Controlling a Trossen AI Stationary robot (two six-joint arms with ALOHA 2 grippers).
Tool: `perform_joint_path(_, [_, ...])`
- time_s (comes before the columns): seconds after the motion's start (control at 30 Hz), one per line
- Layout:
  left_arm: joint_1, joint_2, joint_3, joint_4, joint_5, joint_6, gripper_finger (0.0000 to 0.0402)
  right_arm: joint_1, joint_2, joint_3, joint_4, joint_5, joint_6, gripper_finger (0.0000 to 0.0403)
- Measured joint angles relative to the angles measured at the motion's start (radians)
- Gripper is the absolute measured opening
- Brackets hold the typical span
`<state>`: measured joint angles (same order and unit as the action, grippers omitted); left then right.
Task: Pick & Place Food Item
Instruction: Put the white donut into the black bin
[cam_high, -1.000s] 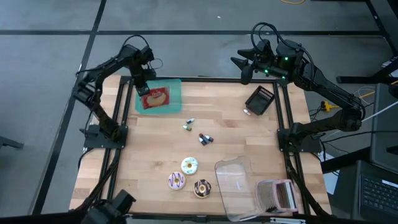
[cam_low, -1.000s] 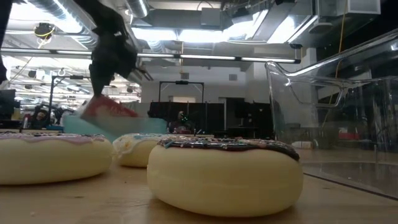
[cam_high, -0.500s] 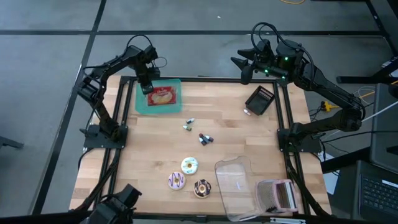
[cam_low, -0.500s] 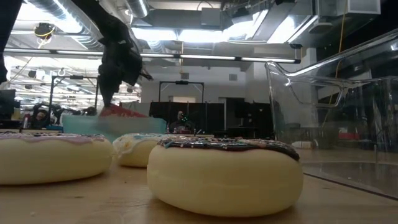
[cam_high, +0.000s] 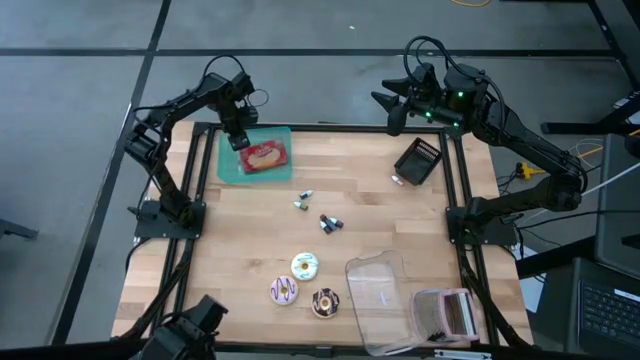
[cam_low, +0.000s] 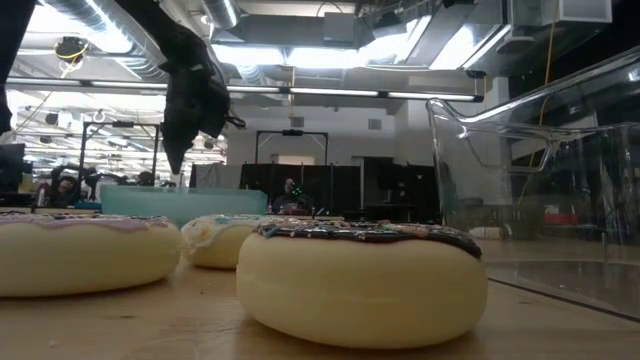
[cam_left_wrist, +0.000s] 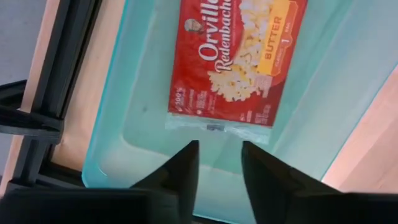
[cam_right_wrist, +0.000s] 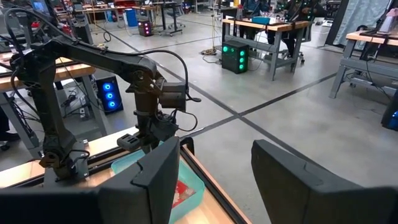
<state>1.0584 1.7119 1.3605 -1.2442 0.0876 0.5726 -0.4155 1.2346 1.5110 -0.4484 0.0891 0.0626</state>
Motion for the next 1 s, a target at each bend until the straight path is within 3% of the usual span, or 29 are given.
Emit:
perform_joint_path(0.23, [-0.003, -0.029, 0.0, 0.021, -0.005, -0.048, 0.0183, 0.0, 0.0, 0.0, 0.0, 0.0, -0.016, 0.0199])
perform_joint_path(0.4, [-0.019, -0.126, 0.003, 0.164, 0.157, -0.194, 0.0193, -0.008, 0.0, 0.0, 0.024, -0.003, -0.023, 0.0199])
perform_joint_path(0.53, [-0.035, -0.243, 0.011, 0.451, 0.381, -0.46, 0.0187, -0.016, 0.0, 0.0, 0.087, -0.046, -0.023, 0.0199])
perform_joint_path(0.63, [-0.069, -0.337, 0.002, 0.772, 0.447, -0.696, 0.018, -0.022, 0.0, 0.0, 0.142, -0.126, -0.005, 0.0199])
perform_joint_path(0.73, [-0.145, -0.416, -0.002, 1.048, 0.416, -0.846, 0.0174, -0.022, 0.0, 0.0, 0.16, -0.185, 0.011, 0.0199])
perform_joint_path(0.83, [-0.257, -0.478, -0.002, 1.211, 0.329, -0.899, 0.0169, -0.022, 0.0, 0.0, 0.149, -0.22, 0.025, 0.0199])
perform_joint_path(0.93, [-0.392, -0.523, -0.002, 1.2, 0.222, -0.879, 0.017, -0.022, 0.0, 0.0, 0.132, -0.244, 0.034, 0.0199])
perform_joint_path(1.0, [-0.499, -0.539, -0.002, 1.102, 0.127, -0.839, 0.0174, -0.022, 0.0, 0.0, 0.123, -0.244, 0.034, 0.0199])
